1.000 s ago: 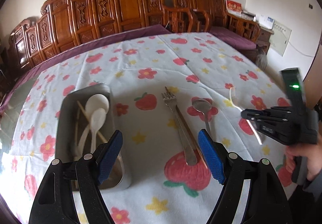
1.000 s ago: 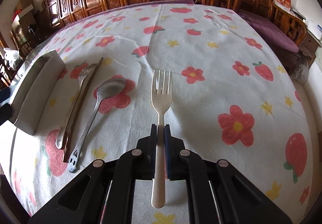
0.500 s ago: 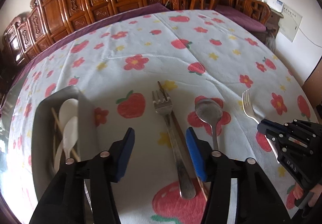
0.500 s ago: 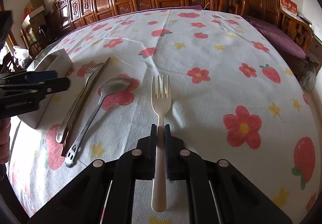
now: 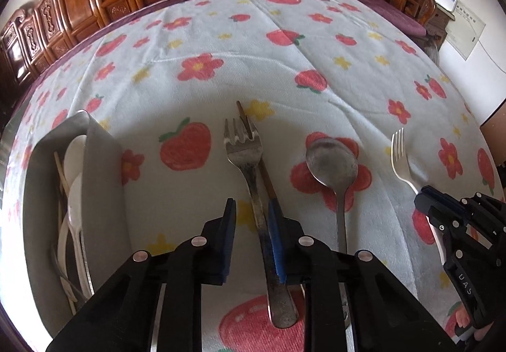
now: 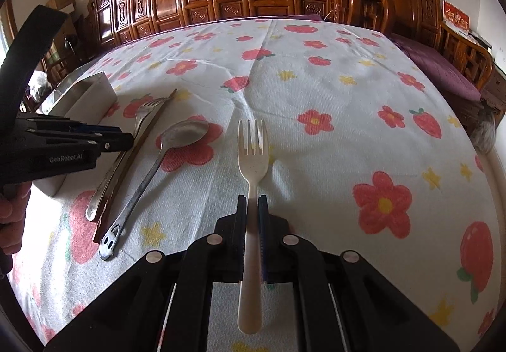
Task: Organize utensils
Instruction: 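Grasp the metal fork with the left gripper while the right gripper holds the white fork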
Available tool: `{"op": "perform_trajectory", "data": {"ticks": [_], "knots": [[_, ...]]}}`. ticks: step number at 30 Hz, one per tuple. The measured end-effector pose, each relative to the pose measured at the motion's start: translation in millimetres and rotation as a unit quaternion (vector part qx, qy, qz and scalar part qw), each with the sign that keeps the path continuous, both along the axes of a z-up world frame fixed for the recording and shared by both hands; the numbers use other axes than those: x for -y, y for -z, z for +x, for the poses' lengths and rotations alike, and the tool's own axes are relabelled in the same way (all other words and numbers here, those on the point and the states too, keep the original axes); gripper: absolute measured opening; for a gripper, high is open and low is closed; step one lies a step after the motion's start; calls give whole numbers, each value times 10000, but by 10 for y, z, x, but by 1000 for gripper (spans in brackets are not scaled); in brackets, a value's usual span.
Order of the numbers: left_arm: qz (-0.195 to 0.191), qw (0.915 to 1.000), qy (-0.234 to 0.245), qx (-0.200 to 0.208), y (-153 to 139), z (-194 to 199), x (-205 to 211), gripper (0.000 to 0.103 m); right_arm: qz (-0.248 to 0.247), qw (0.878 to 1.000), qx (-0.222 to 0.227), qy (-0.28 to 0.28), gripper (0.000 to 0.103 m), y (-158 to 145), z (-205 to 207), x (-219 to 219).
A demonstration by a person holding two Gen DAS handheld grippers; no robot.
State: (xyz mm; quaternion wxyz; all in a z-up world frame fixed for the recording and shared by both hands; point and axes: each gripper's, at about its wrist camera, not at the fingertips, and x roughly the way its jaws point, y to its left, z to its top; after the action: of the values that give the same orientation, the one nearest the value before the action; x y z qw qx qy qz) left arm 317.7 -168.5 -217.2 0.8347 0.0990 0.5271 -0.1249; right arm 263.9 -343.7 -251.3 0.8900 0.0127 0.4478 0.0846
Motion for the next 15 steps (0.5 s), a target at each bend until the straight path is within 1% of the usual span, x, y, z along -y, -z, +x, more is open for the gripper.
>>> {"op": "perform_trajectory", "data": {"ticks": [3, 6, 10, 15], "knots": [[83, 10000, -24, -43, 44, -2, 13, 19, 37, 10000, 1, 2, 9, 6, 6, -1], [12, 10000, -63, -29, 45, 1, -5, 19, 63, 10000, -15, 20, 9, 10, 6, 5], [-1, 10000, -52, -52, 46, 20, 8, 14, 100, 9999, -33, 36, 9, 11, 21, 6], [69, 10000, -66, -29, 48, 69, 34, 14, 126, 9999, -62, 32, 9, 3, 36, 8]]}}
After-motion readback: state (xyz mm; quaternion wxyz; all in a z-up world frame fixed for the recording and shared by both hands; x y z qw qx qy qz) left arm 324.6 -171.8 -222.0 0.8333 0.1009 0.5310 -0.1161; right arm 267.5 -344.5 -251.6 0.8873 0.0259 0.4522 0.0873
